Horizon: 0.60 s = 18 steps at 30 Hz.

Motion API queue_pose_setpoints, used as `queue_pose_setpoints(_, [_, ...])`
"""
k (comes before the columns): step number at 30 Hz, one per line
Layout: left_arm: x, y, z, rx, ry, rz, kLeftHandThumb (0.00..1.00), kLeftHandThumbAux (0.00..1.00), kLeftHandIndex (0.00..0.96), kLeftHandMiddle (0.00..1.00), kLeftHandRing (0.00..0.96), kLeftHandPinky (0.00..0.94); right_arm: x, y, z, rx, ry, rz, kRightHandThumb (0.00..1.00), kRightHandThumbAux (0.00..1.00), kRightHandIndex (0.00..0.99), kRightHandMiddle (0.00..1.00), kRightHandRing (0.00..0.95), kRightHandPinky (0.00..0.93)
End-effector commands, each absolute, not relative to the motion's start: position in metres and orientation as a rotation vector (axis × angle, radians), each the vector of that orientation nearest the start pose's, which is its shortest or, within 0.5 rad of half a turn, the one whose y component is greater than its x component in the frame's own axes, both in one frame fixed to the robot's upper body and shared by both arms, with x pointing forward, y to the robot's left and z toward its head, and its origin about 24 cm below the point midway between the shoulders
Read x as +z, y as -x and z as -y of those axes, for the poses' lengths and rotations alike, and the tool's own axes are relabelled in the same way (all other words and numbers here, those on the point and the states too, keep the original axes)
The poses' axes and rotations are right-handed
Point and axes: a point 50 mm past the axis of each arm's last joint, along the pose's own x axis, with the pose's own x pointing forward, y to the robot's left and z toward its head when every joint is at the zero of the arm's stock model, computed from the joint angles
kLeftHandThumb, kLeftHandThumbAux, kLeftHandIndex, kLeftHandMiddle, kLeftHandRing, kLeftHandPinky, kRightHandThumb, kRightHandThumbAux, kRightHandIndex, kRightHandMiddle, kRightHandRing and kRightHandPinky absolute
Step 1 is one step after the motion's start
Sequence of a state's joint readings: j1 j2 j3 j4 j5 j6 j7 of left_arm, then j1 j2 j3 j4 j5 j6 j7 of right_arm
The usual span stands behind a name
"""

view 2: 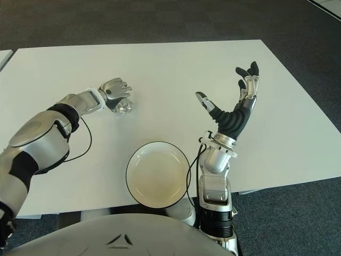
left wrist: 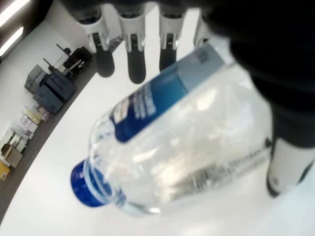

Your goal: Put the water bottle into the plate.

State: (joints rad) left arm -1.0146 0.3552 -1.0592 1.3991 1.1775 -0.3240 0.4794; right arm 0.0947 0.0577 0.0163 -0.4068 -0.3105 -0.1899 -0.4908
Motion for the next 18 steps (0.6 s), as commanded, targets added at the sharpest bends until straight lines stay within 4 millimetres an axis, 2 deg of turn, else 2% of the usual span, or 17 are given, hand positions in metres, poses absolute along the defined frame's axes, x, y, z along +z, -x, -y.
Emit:
queue_pose_setpoints(1, [0.0419, -0.3705, -0.1626, -0.664, -2.143, 0.325, 0.814, 0.669, 0.418, 0.477, 0.583, 0.624, 0.1267, -0.2114, 0.1641, -0.547, 0.076, 0.524, 0.425, 0.915, 0.244, 0.085, 0.062, 0.131])
queue_pose_setpoints(3, [0.0425, -0.3715, -0.1629, -0.64, -2.127, 0.3, 0.833, 0.669, 0.405, 0.517, 0.7, 0.737, 0.1267, -0.2112, 0.1653, -0.547, 0.064, 0.528, 0.419, 0.916, 0.249, 0.086, 0.063, 0.129])
queue_pose_setpoints(7, [0.0428, -0.3724, -0.1635, -0.612, -2.09, 0.259, 0.844, 0.669, 0.397, 0.537, 0.789, 0.832, 0.1277, -0.2107, 0.1668, -0.548, 0.046, 0.543, 0.415, 0.916, 0.257, 0.088, 0.064, 0.134])
queue_pose_setpoints(12, [0.0437, -0.3733, -0.1646, -0.588, -2.007, 0.195, 0.849, 0.668, 0.397, 0.548, 0.838, 0.876, 0.1283, -0.2109, 0.1687, -0.552, 0.024, 0.565, 0.417, 0.917, 0.263, 0.092, 0.066, 0.143])
queue_pose_setpoints(18, [0.0439, -0.3741, -0.1626, -0.569, -1.887, 0.126, 0.851, 0.668, 0.398, 0.553, 0.857, 0.877, 0.1281, -0.2114, 0.1707, -0.545, 0.004, 0.585, 0.417, 0.917, 0.27, 0.107, 0.081, 0.155])
